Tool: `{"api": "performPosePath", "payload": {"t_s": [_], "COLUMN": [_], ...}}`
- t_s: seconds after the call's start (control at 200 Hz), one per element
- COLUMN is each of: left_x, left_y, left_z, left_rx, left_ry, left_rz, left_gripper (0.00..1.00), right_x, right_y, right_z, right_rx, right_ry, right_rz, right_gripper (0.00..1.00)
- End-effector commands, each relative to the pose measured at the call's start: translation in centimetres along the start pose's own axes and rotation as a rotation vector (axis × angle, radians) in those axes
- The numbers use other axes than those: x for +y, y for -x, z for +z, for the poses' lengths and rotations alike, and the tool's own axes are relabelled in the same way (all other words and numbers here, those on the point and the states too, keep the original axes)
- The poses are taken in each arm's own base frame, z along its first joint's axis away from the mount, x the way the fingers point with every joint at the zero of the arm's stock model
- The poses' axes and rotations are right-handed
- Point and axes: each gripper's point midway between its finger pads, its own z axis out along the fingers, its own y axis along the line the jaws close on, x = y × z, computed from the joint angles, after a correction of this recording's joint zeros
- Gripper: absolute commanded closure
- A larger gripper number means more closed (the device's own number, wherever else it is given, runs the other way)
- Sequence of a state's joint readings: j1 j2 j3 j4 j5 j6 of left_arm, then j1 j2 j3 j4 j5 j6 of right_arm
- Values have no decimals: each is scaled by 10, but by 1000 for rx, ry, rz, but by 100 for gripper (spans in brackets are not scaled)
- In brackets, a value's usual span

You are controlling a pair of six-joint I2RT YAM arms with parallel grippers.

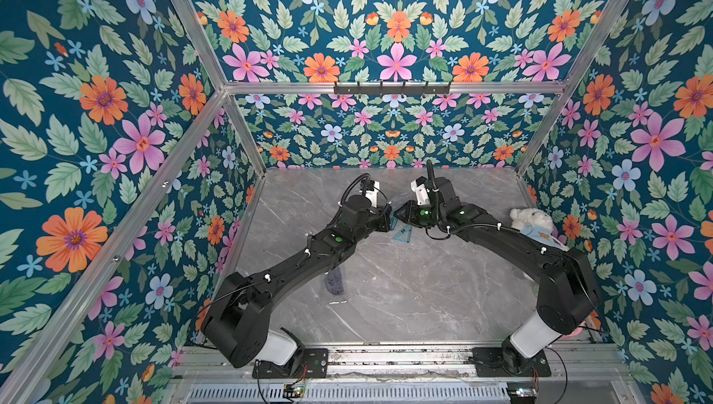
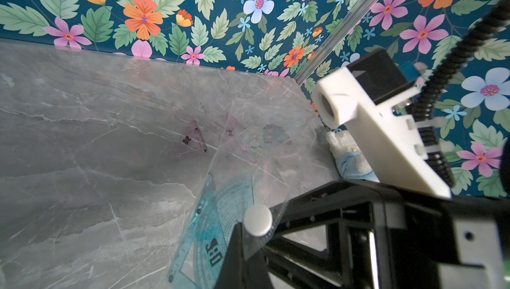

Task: Open the ruler set and take out the ruler
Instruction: Take out the ruler from the ruler set bag.

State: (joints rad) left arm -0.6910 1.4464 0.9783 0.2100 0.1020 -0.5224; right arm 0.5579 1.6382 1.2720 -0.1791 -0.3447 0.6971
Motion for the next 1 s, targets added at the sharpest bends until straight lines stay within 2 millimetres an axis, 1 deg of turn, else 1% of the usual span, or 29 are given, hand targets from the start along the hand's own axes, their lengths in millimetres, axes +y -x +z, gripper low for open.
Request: {"api": "performPosePath", "payload": {"t_s": [0.0,0.195,0.385,0.5,0.77,0.995], "left_x": [-6,-7,-4,-2,2,0], "left_y": [10,10,12,13,13,14], "left_z": [-1,-1,-4,-6,-5,-4], "left_rx": [-36,-37,-48,-54,-56,-57], "left_ry": [-21,-22,-9,5,24,18], "left_rz": [0,-1,4,10,10,10], "left_gripper": [100,100,100,100,100,100], "right_x": [4,3,1,4,15,15], "right_y": [4,3,1,2,9,17], "right_z": [1,3,4,-1,-21,-38], "right_rx": [-17,-9,-1,-9,-40,-86], "right_ry": [14,12,9,11,16,5], "right_rz": [-17,-12,-7,-12,-39,-44], "right_gripper": [74,84,91,95,96,96]}}
